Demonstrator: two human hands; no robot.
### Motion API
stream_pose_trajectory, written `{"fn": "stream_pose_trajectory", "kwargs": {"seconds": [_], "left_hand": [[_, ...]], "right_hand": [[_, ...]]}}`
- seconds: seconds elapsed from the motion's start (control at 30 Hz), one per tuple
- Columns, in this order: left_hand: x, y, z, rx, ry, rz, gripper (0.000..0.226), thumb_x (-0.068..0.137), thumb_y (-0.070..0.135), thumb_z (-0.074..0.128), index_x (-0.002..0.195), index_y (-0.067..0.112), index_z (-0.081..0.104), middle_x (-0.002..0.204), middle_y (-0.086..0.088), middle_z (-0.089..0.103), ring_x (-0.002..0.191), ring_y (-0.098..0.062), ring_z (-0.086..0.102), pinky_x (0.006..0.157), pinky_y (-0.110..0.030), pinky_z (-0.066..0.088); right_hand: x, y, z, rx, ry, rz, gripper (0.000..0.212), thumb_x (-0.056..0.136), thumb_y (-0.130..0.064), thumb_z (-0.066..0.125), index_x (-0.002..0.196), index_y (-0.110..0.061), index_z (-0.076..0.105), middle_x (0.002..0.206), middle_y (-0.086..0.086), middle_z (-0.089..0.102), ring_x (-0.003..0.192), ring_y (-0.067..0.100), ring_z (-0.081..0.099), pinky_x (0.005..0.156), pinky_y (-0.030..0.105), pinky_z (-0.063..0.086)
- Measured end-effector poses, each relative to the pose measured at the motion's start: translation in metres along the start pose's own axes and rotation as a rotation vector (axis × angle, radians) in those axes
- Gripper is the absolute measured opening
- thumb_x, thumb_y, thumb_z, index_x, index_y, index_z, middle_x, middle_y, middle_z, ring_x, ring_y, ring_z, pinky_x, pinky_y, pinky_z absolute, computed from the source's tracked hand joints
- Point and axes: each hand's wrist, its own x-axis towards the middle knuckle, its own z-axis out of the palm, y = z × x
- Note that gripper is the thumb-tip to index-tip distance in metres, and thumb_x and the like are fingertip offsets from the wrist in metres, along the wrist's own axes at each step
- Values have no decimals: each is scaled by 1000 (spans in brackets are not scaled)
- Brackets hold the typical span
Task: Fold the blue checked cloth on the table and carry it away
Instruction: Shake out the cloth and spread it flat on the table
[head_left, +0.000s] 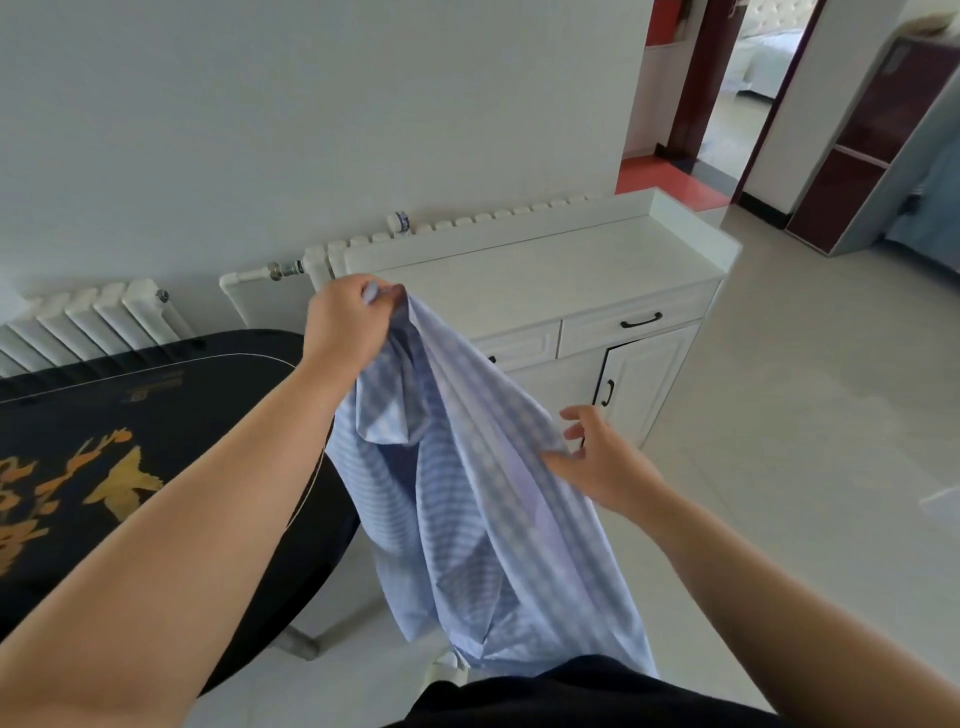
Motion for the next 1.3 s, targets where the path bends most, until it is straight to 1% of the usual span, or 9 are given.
{"fn": "stream_pose_trajectory", "kwargs": {"seconds": [0.13,0.3,0.4,0.5,0.63,0.73,0.87,1.03,1.3], "left_hand": [[5,4,-1,-103,132,-90,44,93,24,57,53,10,43,52,9,44,54,-3,43,52,-21,33],[20,-5,-1,-237,218,-176,47,88,25,56,56,20,22,55,4,26,55,-13,32,57,-25,32],[27,-15,-2,-280,279,-204,46,86,26,55,56,22,20,57,2,24,58,-14,28,58,-26,29],[35,-22,0,-317,318,-243,43,84,27,55,57,23,22,58,2,27,58,-13,29,59,-25,31],[45,-24,8,-366,336,-248,43,83,25,55,54,22,23,54,7,26,56,-11,28,59,-25,31],[54,-23,14,-419,340,-258,46,82,22,57,54,23,20,53,7,21,56,-12,22,59,-25,27],[73,-25,15,-399,333,-290,44,84,22,56,54,22,24,49,8,25,57,-12,26,57,-22,30],[96,-45,11,-366,327,-317,39,82,23,53,55,22,24,57,3,27,58,-13,26,57,-25,28],[121,-87,2,-439,425,-532,25,88,28,59,67,19,51,73,5,51,60,-5,48,63,-18,45]], "right_hand": [[-22,-5,23,-215,31,-99,93,79,-50,64,149,-31,5,145,0,28,119,27,51,75,34,44],[-37,11,61,-386,-53,-111,110,78,-47,69,147,-37,-17,149,3,13,122,32,45,83,39,52],[-38,25,80,-396,-113,-6,101,79,-45,68,148,-32,-4,138,5,26,113,29,49,79,38,53],[-34,30,85,-362,-67,49,61,86,-38,60,135,-17,29,126,6,41,107,27,52,70,35,50],[-30,18,86,-240,171,-312,17,94,-24,51,105,-11,55,106,2,55,100,25,56,63,31,39],[-25,5,101,-70,2,-356,46,90,-40,57,127,-14,45,127,-1,50,115,20,53,83,33,47],[-11,5,117,91,-267,-54,92,80,-51,66,148,-17,15,153,-5,21,138,18,27,108,37,34],[12,16,113,-526,-186,-267,42,90,-33,52,129,-20,43,119,-3,60,116,21,53,114,47,13],[62,17,41,-713,-25,-69,23,94,-14,44,116,-17,49,91,3,64,91,25,56,98,38,31]]}}
